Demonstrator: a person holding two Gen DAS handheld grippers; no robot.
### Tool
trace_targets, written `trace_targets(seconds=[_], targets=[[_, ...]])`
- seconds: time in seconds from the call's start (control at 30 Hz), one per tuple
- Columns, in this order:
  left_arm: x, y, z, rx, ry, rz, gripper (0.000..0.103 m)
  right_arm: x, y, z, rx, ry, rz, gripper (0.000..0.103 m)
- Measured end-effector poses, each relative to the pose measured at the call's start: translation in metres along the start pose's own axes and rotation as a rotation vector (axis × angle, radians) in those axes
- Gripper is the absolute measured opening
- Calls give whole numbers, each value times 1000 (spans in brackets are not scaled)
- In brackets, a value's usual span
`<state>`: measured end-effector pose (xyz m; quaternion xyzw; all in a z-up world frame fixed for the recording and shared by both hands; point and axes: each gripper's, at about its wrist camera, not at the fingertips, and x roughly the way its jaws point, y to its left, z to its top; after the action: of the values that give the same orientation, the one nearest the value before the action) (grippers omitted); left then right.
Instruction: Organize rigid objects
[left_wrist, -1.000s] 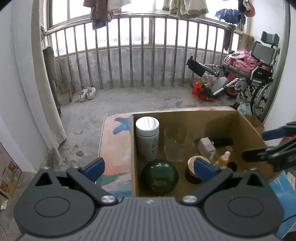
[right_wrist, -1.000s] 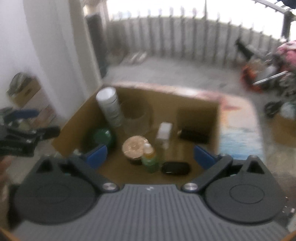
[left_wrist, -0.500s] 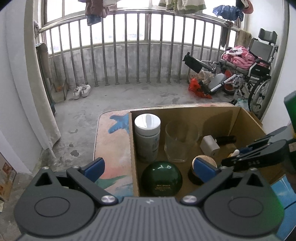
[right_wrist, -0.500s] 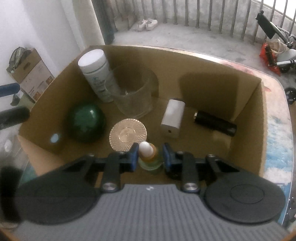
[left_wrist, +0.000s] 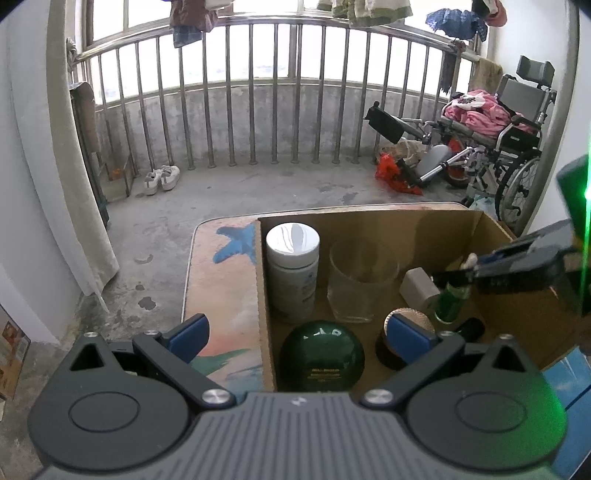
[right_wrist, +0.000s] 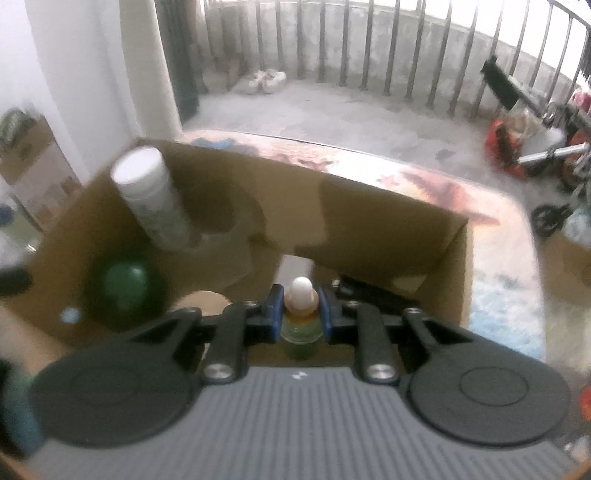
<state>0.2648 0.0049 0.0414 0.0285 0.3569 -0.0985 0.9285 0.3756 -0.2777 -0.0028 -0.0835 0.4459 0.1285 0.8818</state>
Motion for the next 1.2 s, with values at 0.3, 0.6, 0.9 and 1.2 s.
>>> trace_targets(seconds=[0.3, 0.6, 0.9, 1.2], targets=[[-2, 2, 0, 1, -7, -8, 103, 4, -2, 0, -33, 16, -63, 43], [-9, 10, -3, -10, -22, -11, 103, -47, 4, -3, -49, 91, 51, 62], [-18, 17, -8, -35, -30, -18, 103, 27, 4, 10, -58, 589, 27, 36], [-28, 29, -10, -62, -58, -66, 103, 77, 29, 18, -78, 969, -108, 61]])
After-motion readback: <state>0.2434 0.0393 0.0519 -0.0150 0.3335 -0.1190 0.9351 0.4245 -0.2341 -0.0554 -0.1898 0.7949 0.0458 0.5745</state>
